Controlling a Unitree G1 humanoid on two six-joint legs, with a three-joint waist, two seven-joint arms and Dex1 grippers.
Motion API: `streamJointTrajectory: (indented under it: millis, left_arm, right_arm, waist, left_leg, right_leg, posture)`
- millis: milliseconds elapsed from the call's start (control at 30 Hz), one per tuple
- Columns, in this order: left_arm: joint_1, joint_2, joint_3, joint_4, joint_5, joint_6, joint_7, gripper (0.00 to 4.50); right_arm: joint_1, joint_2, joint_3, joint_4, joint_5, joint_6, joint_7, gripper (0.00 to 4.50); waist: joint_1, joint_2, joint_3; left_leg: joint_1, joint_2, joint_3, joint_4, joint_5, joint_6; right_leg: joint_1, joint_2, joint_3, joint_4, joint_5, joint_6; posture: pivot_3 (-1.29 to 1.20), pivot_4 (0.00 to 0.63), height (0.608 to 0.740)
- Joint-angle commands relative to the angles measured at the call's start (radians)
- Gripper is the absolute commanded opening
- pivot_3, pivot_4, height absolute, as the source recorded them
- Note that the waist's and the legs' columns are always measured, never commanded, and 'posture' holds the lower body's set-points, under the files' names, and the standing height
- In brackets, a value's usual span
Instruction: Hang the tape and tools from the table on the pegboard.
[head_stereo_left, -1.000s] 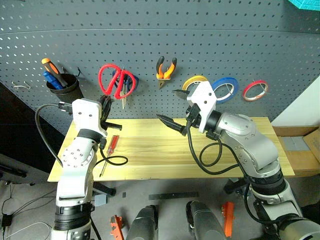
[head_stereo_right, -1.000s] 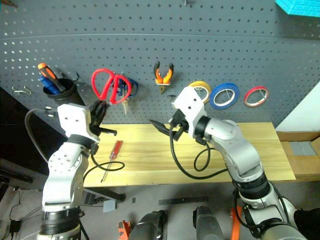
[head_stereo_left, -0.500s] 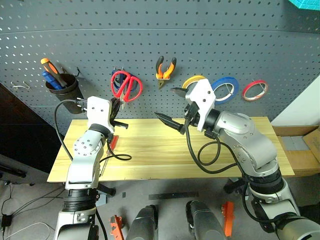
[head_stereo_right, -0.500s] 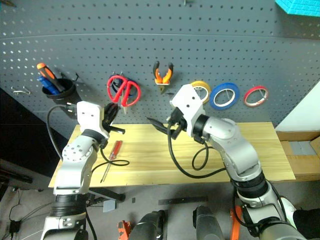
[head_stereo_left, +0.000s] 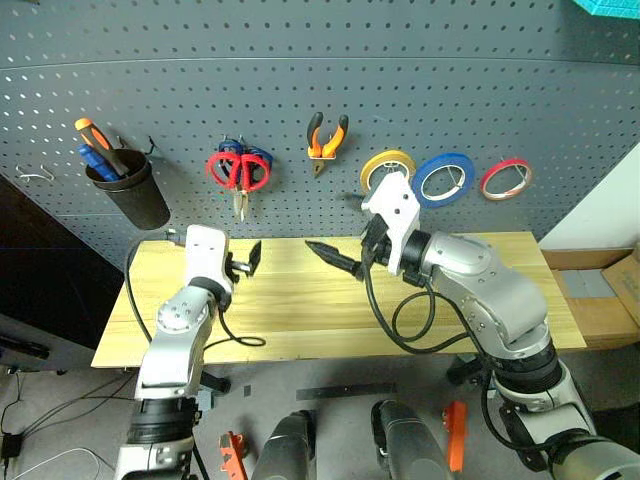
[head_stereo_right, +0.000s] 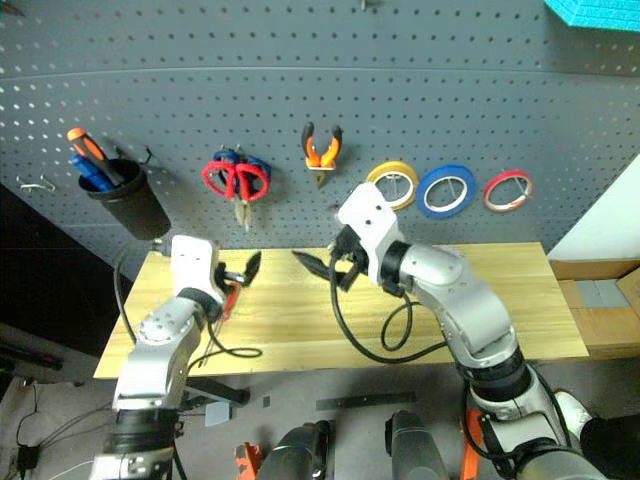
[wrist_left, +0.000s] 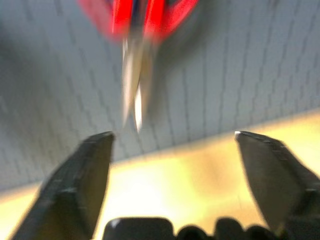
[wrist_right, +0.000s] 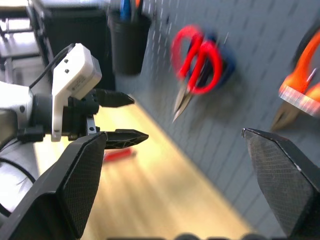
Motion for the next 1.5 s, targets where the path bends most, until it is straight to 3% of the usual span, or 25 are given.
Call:
streamJointTrajectory:
  millis: [33, 267, 567, 733, 833, 900, 1133, 1333, 1500]
  left_arm:
    - [0.005, 0.01, 0.092, 0.022, -0.068, 0.144, 0.013, 4.42]
    - [-0.12, 0.101, 0.173, 0.232, -0.136, 0.321, -0.025, 4.42]
    - [-0.372, 0.186, 0.021, 0.776, -0.005, 0.131, -0.128, 4.42]
    - [-0.444, 0.185, -0.002, 0.956, 0.024, 0.069, -0.129, 4.42]
    - [-0.455, 0.182, -0.001, 0.997, 0.031, 0.063, -0.127, 3.87]
    - [-0.458, 0.183, 0.01, 1.01, 0.024, 0.065, -0.127, 3.23]
    - [-0.393, 0.198, 0.055, 0.855, -0.022, 0.15, -0.136, 0.86]
    - [-0.194, 0.189, 0.119, 0.456, -0.031, 0.195, -0.029, 0.85]
    - [-0.058, 0.138, 0.188, 0.126, -0.051, 0.169, 0.051, 0.85]
  right_arm:
    - [0.015, 0.025, 0.016, -0.062, 0.031, 0.161, -0.051, 4.5]
    - [-0.012, 0.117, 0.005, -0.09, 0.087, 0.448, -0.129, 4.5]
    - [-0.068, 0.159, 0.028, -0.045, 0.084, 0.491, -0.166, 4.5]
    - [-0.094, 0.161, 0.035, -0.022, 0.082, 0.475, -0.17, 4.5]
    - [-0.117, 0.162, 0.026, -0.006, 0.084, 0.471, -0.169, 4.5]
    - [-0.127, 0.16, 0.023, 0.001, 0.086, 0.469, -0.166, 4.5]
    - [-0.182, 0.128, 0.015, 0.001, 0.131, 0.443, -0.091, 4.5]
    - [-0.168, 0.061, 0.081, -0.067, 0.112, 0.155, 0.037, 4.5]
    - [-0.166, 0.046, 0.098, -0.037, 0.109, 0.043, 0.096, 4.5]
  waist:
    - [-0.005, 0.0, 0.0]
    - [-0.008, -0.006, 0.013]
    - [-0.012, -0.008, 0.03]
    - [-0.019, -0.01, 0.034]
    - [-0.024, -0.01, 0.034]
    - [-0.026, -0.01, 0.034]
    - [-0.036, -0.01, 0.034]
    - [-0.038, -0.01, 0.033]
    - [-0.024, -0.012, 0.032]
  left_leg:
    - [0.0, 0.0, -0.001, 0.0, 0.0, 0.0]
    - [0.0, 0.0, -0.003, 0.0, 0.0, 0.0]
    - [-0.002, -0.001, -0.002, -0.002, 0.0, 0.0]
    - [-0.011, 0.0, -0.001, -0.001, 0.0, 0.0]
    - [-0.014, 0.0, -0.001, -0.001, 0.0, 0.0]
    - [-0.014, 0.0, -0.001, -0.001, 0.0, 0.0]
    - [-0.014, 0.0, -0.001, -0.001, 0.0, 0.0]
    - [-0.016, 0.0, -0.001, -0.001, 0.0, -0.001]
    - [-0.016, 0.001, -0.003, -0.001, -0.001, -0.002]
  right_leg:
    - [0.0, 0.0, 0.0, 0.0, 0.0, 0.0]
    - [0.0, 0.0, -0.002, 0.001, 0.0, 0.0]
    - [-0.004, 0.0, -0.001, 0.0, -0.001, 0.0]
    - [-0.015, -0.001, 0.0, 0.002, 0.0, 0.0]
    - [-0.019, -0.002, 0.0, 0.003, 0.003, -0.005]
    - [-0.019, -0.002, 0.001, 0.003, 0.003, -0.005]
    - [-0.019, -0.002, 0.001, 0.003, 0.001, -0.002]
    - [-0.02, -0.002, 0.001, 0.002, 0.003, -0.005]
    - [-0.02, -0.002, -0.001, 0.002, 0.004, -0.006]
  posture:
    - [-0.13, 0.243, 0.74]
    - [-0.15, 0.285, 0.74]
    - [-0.19, 0.31, 0.74]
    - [-0.21, 0.3, 0.74]
    - [-0.21, 0.295, 0.74]
    - [-0.21, 0.292, 0.74]
    - [-0.18, 0.265, 0.74]
    - [-0.14, 0.242, 0.74]
    - [-0.09, 0.222, 0.74]
